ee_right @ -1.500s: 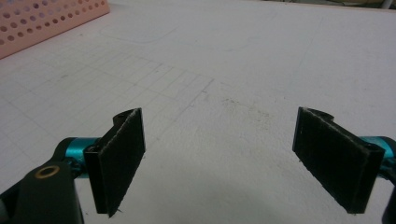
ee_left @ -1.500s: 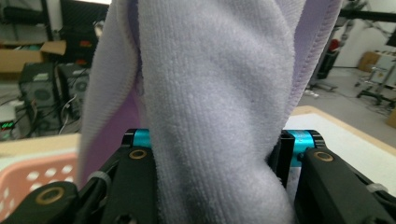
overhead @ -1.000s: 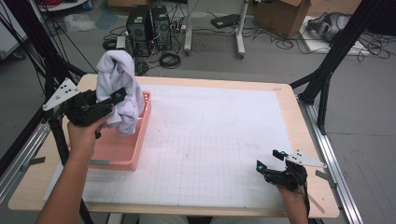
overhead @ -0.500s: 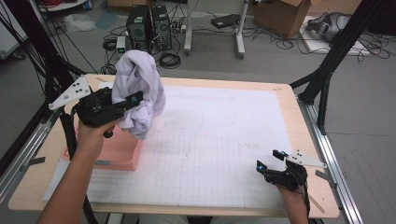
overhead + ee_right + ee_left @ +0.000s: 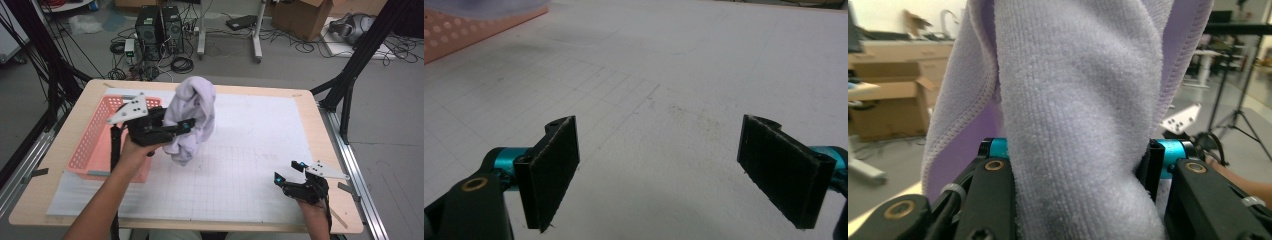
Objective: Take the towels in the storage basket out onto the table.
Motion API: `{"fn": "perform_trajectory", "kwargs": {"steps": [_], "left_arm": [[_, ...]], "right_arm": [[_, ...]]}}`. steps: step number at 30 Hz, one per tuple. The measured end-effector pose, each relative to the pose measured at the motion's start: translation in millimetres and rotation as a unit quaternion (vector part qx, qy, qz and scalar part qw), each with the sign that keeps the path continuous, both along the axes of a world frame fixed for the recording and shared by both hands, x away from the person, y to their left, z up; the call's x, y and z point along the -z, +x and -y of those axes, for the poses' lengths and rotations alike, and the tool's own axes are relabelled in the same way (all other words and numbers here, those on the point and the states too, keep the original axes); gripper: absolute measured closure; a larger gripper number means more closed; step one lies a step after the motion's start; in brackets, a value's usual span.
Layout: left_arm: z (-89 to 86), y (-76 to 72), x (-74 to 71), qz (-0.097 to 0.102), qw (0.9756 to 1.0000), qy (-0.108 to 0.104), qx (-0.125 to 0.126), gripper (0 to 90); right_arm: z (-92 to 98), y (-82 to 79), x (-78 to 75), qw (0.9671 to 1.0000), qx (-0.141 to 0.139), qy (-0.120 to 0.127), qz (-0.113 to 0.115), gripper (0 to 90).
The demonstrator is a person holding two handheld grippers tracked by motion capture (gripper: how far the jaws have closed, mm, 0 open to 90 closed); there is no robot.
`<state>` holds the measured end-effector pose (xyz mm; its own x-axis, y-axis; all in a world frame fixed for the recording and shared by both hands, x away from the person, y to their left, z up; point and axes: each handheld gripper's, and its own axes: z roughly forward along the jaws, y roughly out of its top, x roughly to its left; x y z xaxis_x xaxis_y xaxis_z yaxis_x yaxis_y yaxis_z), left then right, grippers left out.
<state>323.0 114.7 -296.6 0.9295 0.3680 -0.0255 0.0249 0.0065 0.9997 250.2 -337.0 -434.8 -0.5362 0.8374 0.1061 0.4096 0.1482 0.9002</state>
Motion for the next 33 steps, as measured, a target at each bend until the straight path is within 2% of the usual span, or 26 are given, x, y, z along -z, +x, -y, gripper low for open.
{"fn": "perform_trajectory", "kwargs": {"steps": [3,4,5,6,8,9,11,16,17,18,23,26,27,29,31,33], "left_arm": [[19.9,3.5,10.5,-0.003,0.9999,0.001,0.015,58.1],[19.9,3.5,10.5,-0.003,0.9999,0.001,0.015,58.0],[32.6,6.9,16.7,-0.007,0.9997,-0.004,0.025,58.0],[32.6,6.9,16.7,-0.007,0.9997,-0.004,0.025,58.0],[51.7,12.3,26.5,-0.018,0.9992,-0.014,0.034,58.0],[51.7,12.3,26.5,-0.018,0.9992,-0.014,0.034,58.0],[64.3,16.1,32.9,-0.024,0.9988,-0.014,0.040,58.0],[91.5,23.1,48.6,-0.032,0.9980,0.002,0.054,58.0],[98.9,27.2,56.3,-0.044,0.9972,0.008,0.059,57.9],[98.9,27.2,56.3,-0.044,0.9972,0.008,0.059,57.8],[113.7,38.9,75.5,-0.077,0.9945,0.010,0.070,57.2],[118.9,47.1,89.8,-0.108,0.9915,0.040,0.060,55.0],[118.1,49.3,95.7,-0.108,0.9917,0.045,0.052,55.0],[110.9,52.8,108.7,-0.115,0.9921,0.039,0.029,55.0],[99.9,58.2,121.2,-0.140,0.9895,0.032,0.012,55.0],[89.8,60.9,130.0,-0.151,0.9878,0.037,-0.010,55.0]], "right_arm": [[0.4,0.1,0.2,1.0000,0.002,0.001,-0.001,15.6],[0.4,0.1,0.2,1.0000,0.002,0.001,-0.001,15.6],[1.1,0.1,0.3,1.0000,0.002,0.001,-0.001,15.6],[1.2,-0.2,0.1,1.0000,0.003,0.002,-0.002,15.6],[2.1,-0.8,0.0,1.0000,0.004,0.003,-0.001,15.6],[2.1,-0.8,0.0,1.0000,0.004,0.003,-0.001,15.6],[3.0,-1.3,-0.3,1.0000,0.005,0.004,0.001,15.6],[4.9,-2.4,-0.4,1.0000,0.007,0.004,0.000,15.6],[5.1,-2.7,-0.4,0.9999,0.008,0.007,-0.003,15.6],[5.1,-2.7,-0.4,0.9999,0.008,0.007,-0.003,15.6],[6.0,-3.0,-0.3,1.0000,0.008,0.005,0.000,15.6],[6.8,-3.3,-0.1,0.9999,0.010,0.004,0.000,15.6],[6.8,-3.3,-0.1,0.9999,0.010,0.004,0.000,15.6],[7.7,-4.2,-0.5,0.9999,0.011,0.005,-0.001,15.6],[8.8,-4.5,-0.2,0.9999,0.013,0.006,-0.004,15.6],[9.4,-4.5,0.2,0.9998,0.015,0.009,-0.007,15.6]]}}
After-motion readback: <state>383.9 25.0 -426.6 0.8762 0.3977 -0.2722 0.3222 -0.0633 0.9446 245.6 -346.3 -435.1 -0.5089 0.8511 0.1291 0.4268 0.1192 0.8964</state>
